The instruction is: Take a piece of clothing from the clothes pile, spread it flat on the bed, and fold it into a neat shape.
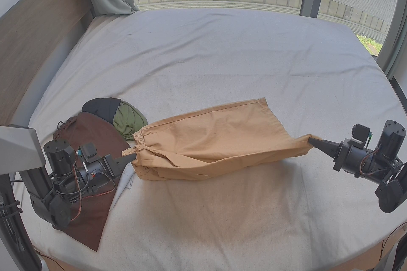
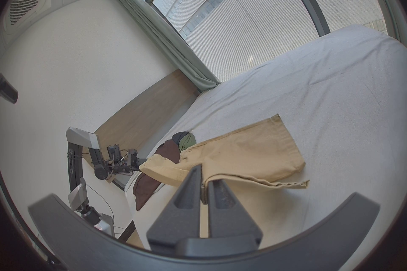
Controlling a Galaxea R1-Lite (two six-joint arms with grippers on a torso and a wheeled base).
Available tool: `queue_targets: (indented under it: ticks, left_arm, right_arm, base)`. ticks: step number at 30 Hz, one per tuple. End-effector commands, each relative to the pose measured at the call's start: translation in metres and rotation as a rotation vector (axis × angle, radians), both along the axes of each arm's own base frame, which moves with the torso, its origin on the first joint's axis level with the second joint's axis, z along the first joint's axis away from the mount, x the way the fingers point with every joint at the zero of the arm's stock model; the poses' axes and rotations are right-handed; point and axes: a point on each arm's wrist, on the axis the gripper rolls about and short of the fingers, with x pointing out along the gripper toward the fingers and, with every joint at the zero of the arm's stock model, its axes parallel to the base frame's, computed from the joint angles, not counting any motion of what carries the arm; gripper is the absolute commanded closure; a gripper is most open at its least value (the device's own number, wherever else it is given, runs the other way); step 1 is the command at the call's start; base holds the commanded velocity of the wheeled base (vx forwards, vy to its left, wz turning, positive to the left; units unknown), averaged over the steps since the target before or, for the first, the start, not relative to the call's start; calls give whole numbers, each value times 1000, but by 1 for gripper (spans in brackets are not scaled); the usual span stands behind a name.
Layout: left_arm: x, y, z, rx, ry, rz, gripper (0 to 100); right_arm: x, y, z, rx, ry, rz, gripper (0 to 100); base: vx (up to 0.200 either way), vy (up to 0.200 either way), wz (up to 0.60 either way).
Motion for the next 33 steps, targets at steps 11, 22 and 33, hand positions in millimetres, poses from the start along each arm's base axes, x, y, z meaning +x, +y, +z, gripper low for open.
queue_targets:
  ticks: [11, 22, 33]
  left_arm:
    - [5, 0, 4, -9, -19, 22, 100]
    - [5, 0, 4, -12, -16, 24, 100]
    - [10, -1, 6, -39, -12, 63, 100]
  right_arm:
    - [32, 2, 13, 57, -38, -5, 100]
    - [38, 4, 24, 60, -55, 1, 100]
    - [47, 4, 35, 88, -69, 7, 100]
  base:
    - [0, 0, 0]
    - [0, 0, 0]
    - [0, 0, 0]
